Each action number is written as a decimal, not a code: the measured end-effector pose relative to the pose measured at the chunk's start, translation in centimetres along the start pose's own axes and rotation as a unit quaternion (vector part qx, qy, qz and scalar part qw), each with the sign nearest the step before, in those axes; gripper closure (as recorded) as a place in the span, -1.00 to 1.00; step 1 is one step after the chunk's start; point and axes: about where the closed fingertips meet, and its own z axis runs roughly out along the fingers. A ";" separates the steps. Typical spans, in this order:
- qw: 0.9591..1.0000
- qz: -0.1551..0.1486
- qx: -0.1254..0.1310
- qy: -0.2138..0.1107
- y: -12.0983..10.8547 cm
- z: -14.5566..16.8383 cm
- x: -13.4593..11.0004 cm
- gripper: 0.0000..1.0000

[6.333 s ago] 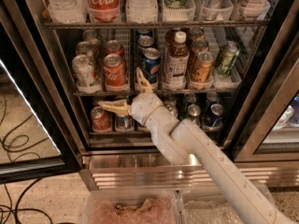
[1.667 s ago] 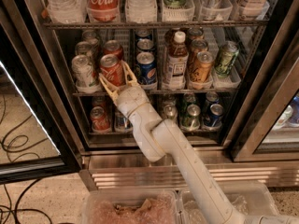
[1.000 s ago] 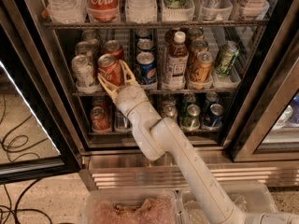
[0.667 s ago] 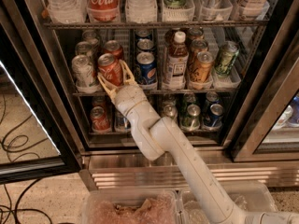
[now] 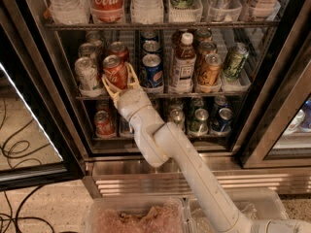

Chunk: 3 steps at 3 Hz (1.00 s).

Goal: Pick coke can from middle shelf of fridge

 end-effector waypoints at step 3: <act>0.990 0.091 0.054 -0.096 -1.2 -0.9 -1.9 1.00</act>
Offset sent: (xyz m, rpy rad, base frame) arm -0.0092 -0.0228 0.0160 0.3777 -0.0570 -0.0155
